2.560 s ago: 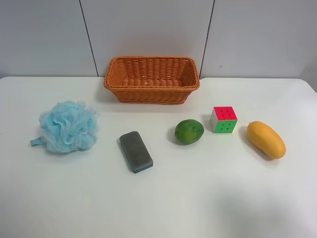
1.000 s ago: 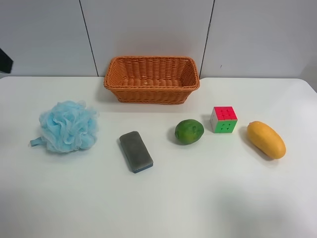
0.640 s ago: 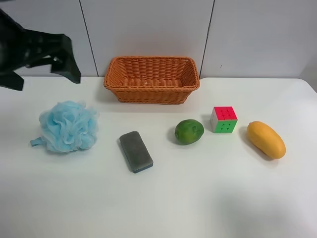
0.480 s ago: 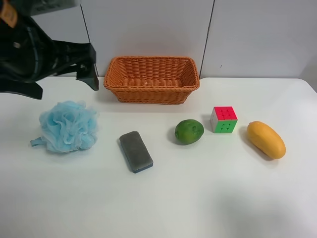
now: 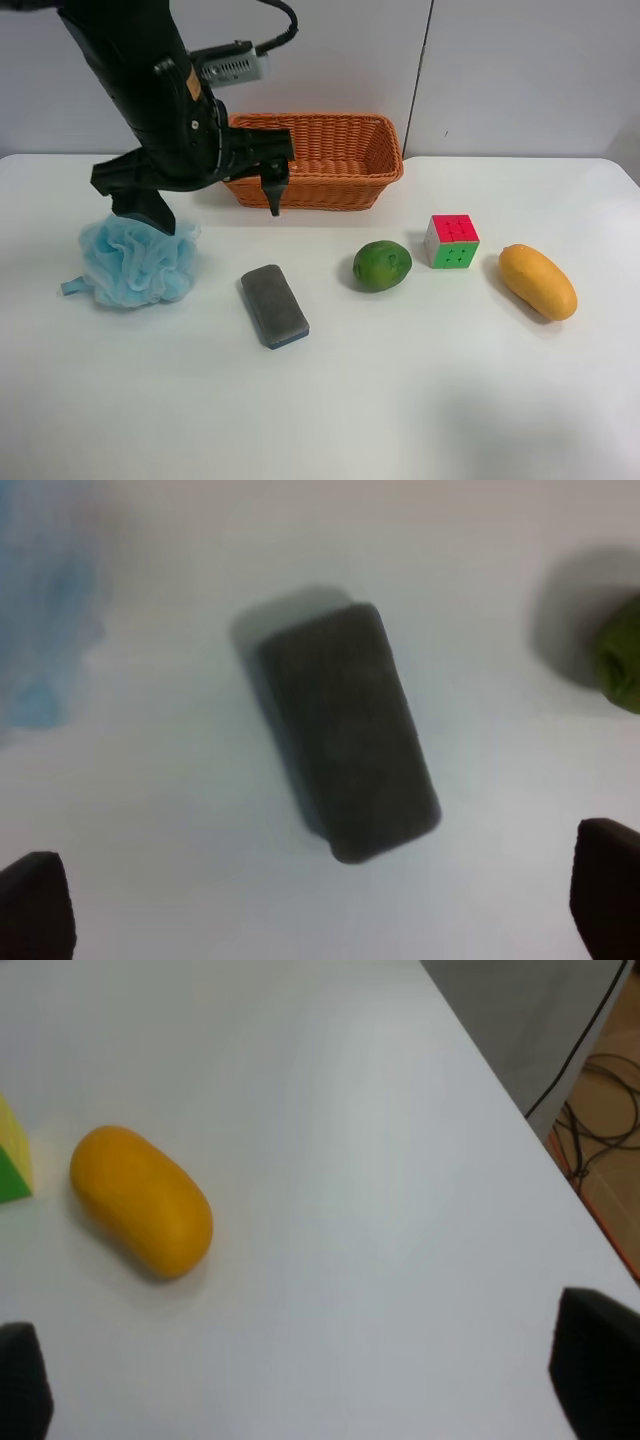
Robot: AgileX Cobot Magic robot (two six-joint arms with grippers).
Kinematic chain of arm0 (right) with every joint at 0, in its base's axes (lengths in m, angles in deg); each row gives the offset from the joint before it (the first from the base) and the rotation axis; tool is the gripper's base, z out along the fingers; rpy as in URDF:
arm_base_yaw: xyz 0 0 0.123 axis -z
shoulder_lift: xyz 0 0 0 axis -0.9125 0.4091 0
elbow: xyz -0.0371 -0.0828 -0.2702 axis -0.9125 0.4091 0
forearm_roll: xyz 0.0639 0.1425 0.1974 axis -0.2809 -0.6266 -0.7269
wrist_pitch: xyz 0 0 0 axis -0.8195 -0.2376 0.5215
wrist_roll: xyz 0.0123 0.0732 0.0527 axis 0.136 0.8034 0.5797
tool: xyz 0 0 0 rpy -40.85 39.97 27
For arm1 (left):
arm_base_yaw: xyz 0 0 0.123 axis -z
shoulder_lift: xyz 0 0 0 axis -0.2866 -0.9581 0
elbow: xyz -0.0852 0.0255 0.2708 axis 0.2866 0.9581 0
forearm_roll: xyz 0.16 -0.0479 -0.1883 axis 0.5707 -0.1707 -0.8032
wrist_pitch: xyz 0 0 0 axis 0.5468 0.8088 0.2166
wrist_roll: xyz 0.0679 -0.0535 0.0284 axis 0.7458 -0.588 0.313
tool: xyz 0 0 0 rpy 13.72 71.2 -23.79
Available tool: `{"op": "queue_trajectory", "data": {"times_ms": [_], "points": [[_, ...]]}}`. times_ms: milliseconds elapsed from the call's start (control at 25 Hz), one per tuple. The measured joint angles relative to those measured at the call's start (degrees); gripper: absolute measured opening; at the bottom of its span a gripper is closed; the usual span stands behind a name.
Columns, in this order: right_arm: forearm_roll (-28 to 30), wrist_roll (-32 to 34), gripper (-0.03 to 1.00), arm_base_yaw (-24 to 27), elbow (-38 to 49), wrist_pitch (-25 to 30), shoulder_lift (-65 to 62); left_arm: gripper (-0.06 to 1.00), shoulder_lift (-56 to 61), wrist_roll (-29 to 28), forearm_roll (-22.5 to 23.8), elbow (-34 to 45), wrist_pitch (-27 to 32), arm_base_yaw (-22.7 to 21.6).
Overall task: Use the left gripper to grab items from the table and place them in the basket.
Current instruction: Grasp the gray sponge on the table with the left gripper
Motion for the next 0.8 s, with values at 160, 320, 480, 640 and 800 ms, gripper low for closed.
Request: {"op": "queue_trajectory", "data": {"times_ms": [160,320,480,640,800], "points": [[0.00,0.00,0.99,0.00,0.00,0.00,0.00,0.99,-3.69,-0.88,-2.63,-0.07,-2.18,1.05],[0.00,0.00,0.99,0.00,0.00,0.00,0.00,0.99,-7.41,-2.20,-4.02,-0.07,-4.91,1.83],[0.00,0.00,0.99,0.00,0.00,0.00,0.00,0.99,-10.45,-2.64,-5.01,-0.07,-6.98,2.02],[0.00,0.00,0.99,0.00,0.00,0.00,0.00,0.99,-13.13,-3.00,-5.77,-0.07,-9.93,2.02],[0.00,0.00,0.99,0.00,0.00,0.00,0.00,0.99,-15.65,-3.14,-6.13,-0.07,-11.99,2.02]]}}
